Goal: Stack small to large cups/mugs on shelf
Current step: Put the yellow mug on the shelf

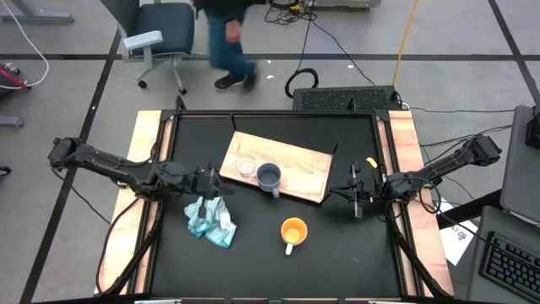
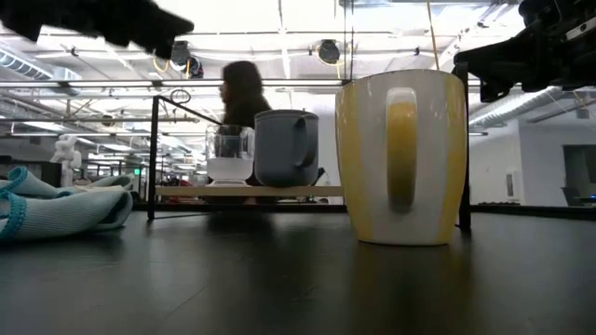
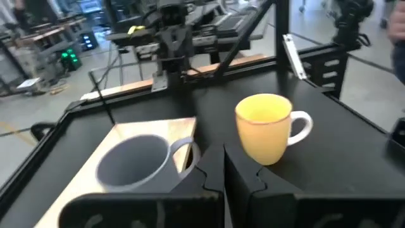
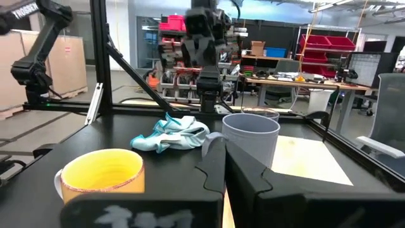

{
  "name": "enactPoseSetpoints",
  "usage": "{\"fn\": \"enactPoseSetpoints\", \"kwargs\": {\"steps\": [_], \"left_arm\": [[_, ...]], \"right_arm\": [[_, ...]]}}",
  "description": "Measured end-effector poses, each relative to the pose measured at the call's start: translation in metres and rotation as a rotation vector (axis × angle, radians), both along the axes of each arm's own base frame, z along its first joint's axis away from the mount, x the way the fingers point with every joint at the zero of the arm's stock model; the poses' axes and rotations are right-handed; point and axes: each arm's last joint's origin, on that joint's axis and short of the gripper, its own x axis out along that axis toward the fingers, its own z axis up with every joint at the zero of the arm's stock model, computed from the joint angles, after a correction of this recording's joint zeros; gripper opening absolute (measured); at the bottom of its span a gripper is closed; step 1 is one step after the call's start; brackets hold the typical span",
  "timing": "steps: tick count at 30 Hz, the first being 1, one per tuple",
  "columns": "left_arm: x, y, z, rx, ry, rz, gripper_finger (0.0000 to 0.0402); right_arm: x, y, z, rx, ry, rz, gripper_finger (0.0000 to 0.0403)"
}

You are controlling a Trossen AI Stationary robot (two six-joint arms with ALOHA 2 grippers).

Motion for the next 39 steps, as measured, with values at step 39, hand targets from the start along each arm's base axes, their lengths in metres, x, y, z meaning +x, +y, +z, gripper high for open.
{"fn": "enactPoseSetpoints", "kwargs": {"steps": [39], "left_arm": [[-0.051, 0.016, -0.084, 0.045, -0.034, -0.023, 0.0000]], "right_arm": [[0.001, 0.004, -0.006, -0.021, 0.069, 0.109, 0.0000]]}}
